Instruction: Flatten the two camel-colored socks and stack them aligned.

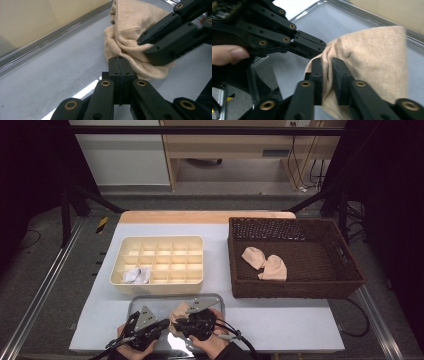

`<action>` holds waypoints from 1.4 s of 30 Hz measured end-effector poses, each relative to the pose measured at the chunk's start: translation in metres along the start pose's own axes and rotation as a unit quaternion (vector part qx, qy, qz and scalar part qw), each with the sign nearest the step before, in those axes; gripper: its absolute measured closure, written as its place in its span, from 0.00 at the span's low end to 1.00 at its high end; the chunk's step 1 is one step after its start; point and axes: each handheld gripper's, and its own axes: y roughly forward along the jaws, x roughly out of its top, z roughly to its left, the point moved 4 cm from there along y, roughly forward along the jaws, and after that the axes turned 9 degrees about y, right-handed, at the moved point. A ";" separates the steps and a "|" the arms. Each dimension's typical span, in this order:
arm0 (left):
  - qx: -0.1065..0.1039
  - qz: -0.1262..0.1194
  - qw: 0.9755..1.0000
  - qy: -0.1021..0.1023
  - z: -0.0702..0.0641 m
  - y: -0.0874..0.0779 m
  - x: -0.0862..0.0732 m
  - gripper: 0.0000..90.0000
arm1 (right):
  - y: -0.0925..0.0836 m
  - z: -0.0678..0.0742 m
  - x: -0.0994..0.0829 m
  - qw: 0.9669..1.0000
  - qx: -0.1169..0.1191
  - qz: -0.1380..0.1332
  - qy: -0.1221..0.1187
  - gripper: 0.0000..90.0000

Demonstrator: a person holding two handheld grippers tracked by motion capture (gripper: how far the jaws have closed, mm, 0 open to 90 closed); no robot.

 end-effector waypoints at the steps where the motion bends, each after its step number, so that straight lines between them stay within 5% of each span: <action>1: 0.000 0.000 1.000 0.001 0.000 0.000 0.000 0.99 | -0.001 0.001 0.000 1.000 0.004 -0.002 -0.001 0.83; 7: -0.001 -0.002 1.000 -0.003 0.001 -0.001 0.001 0.99 | -0.020 0.004 0.007 0.999 0.024 -0.034 -0.004 0.80; 11: -0.004 -0.002 1.000 -0.004 0.001 0.000 0.001 0.99 | -0.035 -0.003 0.014 0.998 0.015 -0.059 -0.005 0.88; 18: -0.007 -0.002 1.000 -0.004 0.000 0.001 0.000 0.99 | -0.017 -0.017 -0.001 1.000 -0.024 -0.014 -0.014 1.00; 23: -0.008 -0.004 1.000 -0.005 0.001 0.000 0.001 0.99 | -0.020 -0.015 0.001 0.999 -0.021 -0.020 -0.014 1.00; 26: -0.002 -0.010 1.000 -0.005 0.002 -0.002 0.002 0.97 | -0.035 -0.019 0.006 0.999 -0.025 -0.041 -0.013 0.97; 31: 0.004 -0.011 1.000 -0.004 0.004 -0.003 0.002 0.95 | -0.053 -0.038 0.005 0.996 -0.064 -0.058 0.008 0.87; 38: -0.002 -0.002 1.000 0.000 0.002 0.001 0.001 0.96 | -0.037 -0.040 -0.007 0.997 -0.067 -0.025 0.006 0.75; 42: -0.007 -0.001 1.000 0.002 0.000 0.005 0.002 0.98 | -0.031 -0.042 -0.013 0.998 -0.062 -0.016 0.018 0.77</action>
